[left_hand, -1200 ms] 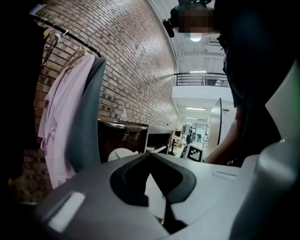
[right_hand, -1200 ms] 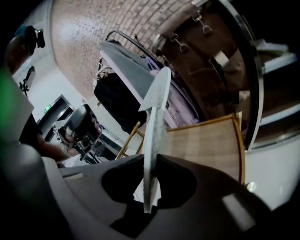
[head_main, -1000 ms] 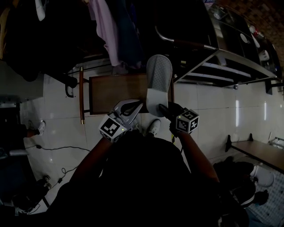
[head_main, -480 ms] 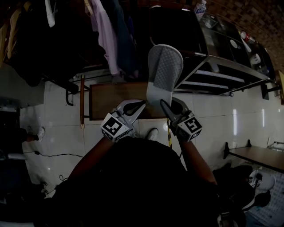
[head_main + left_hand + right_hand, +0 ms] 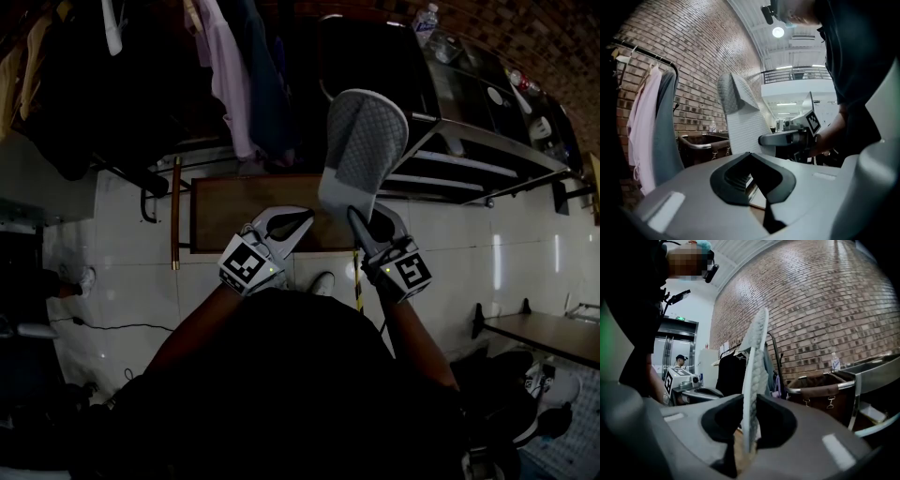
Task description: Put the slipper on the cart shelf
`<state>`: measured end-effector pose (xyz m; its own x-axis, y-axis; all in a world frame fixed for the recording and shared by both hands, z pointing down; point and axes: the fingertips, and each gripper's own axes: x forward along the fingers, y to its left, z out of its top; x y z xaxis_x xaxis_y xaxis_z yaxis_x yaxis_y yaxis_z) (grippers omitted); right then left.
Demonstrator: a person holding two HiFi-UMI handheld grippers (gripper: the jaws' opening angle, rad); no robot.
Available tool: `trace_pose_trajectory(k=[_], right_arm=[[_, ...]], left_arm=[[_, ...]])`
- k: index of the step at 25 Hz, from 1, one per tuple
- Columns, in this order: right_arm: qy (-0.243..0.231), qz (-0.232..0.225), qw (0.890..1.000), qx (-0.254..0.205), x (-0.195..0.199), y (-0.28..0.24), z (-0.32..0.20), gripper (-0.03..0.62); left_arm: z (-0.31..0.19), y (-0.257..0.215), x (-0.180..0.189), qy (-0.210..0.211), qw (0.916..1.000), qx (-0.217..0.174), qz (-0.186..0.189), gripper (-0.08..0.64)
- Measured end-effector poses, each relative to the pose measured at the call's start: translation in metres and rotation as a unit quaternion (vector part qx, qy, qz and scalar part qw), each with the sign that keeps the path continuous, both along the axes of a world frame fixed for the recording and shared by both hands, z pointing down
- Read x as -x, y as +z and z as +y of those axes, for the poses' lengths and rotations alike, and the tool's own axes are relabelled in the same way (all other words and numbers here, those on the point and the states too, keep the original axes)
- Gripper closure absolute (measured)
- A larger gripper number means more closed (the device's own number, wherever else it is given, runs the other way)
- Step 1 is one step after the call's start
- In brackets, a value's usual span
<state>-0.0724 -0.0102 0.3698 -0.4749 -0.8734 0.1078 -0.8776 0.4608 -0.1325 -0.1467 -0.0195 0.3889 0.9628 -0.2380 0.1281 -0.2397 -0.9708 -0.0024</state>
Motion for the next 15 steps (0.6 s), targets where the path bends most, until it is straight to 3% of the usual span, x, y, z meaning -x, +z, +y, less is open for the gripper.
trace_pose_trajectory(k=[4,15], right_arm=[[-0.001,0.002,1.0,0.0,-0.003,0.003,-0.001,0.525],[0.006,0.005,1.0,-0.001,-0.006,0.012,0.0,0.525]], left_arm=[[-0.003,-0.001,0.001,-0.005,0.9994,0.021,0.026,0.559],[-0.004,0.003,0.007,-0.003,0.9995,0.021,0.025,0.558]])
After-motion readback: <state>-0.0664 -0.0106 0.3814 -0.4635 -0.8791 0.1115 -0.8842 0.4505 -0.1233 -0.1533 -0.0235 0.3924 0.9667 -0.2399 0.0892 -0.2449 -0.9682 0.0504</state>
